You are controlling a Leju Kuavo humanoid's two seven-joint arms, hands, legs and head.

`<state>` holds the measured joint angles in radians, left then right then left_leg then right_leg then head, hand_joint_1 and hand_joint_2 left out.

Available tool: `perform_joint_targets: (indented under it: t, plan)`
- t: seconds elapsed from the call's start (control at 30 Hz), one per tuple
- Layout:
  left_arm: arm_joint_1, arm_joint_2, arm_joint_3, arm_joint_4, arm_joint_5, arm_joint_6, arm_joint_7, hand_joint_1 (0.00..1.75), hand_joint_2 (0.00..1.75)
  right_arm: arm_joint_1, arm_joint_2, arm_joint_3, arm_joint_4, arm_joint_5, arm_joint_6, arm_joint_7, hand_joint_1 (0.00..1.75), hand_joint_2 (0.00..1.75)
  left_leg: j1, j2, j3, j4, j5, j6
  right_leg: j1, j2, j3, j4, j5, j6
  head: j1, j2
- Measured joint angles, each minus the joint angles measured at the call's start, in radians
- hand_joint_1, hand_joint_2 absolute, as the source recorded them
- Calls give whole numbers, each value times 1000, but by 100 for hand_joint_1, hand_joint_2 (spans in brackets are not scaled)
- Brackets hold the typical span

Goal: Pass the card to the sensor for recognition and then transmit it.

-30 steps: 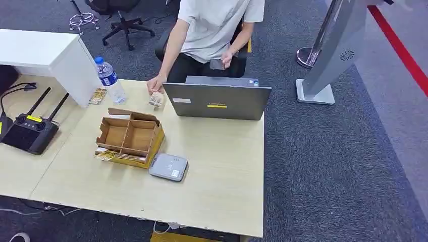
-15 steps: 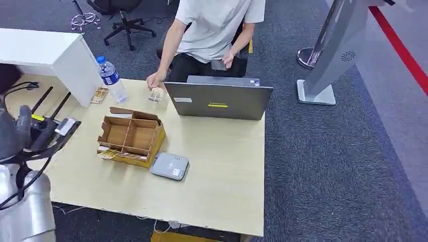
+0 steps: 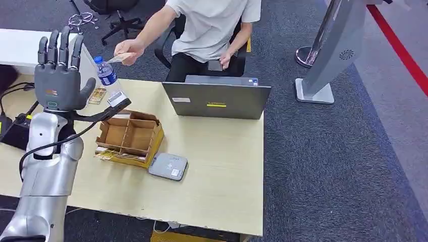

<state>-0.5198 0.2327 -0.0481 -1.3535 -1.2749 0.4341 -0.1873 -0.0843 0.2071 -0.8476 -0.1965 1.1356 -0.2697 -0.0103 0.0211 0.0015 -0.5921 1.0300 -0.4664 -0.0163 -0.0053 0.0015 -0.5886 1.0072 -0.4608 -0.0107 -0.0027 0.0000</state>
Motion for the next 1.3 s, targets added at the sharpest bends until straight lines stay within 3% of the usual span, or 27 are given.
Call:
perform_joint_targets:
  t: [0.33, 0.87, 1.23, 1.27, 1.3]
  plan:
    - [-6, 14, -53, 16, 34, -9, 20, 0, 175, 0, 0, 0, 3, 10, 1, 8, 0, 175, 0, 0, 0, 0, 0, 0, 0, 0, 0, 0, 0, 0, 0, 0]
    - [-7, 19, -70, 16, 45, -10, 23, 0, 175, 0, 0, 0, 3, 10, 1, 10, 0, 175, 0, 0, 0, 0, 0, 0, 0, 0, 0, 0, 0, 0, 0, 0]
    - [-91, 12, -142, 21, 41, -99, 32, 0, 175, 0, 0, 0, 4, 11, 1, 10, 0, 175, 0, 0, 0, 0, 0, 0, 0, 0, 0, 0, 0, 0, 0, 0]
    - [-101, 7, -154, 22, 36, -103, 35, 175, 175, 0, 0, 0, 4, 12, 1, 10, 0, 175, 0, 0, 0, 0, 0, 0, 0, 0, 0, 0, 0, 0, 0, 0]
    - [-109, 2, -163, 23, 32, -108, 38, 175, 175, 0, 0, 0, 4, 12, 1, 10, 0, 175, 0, 0, 0, 0, 0, 0, 0, 0, 0, 0, 0, 0, 0, 0]
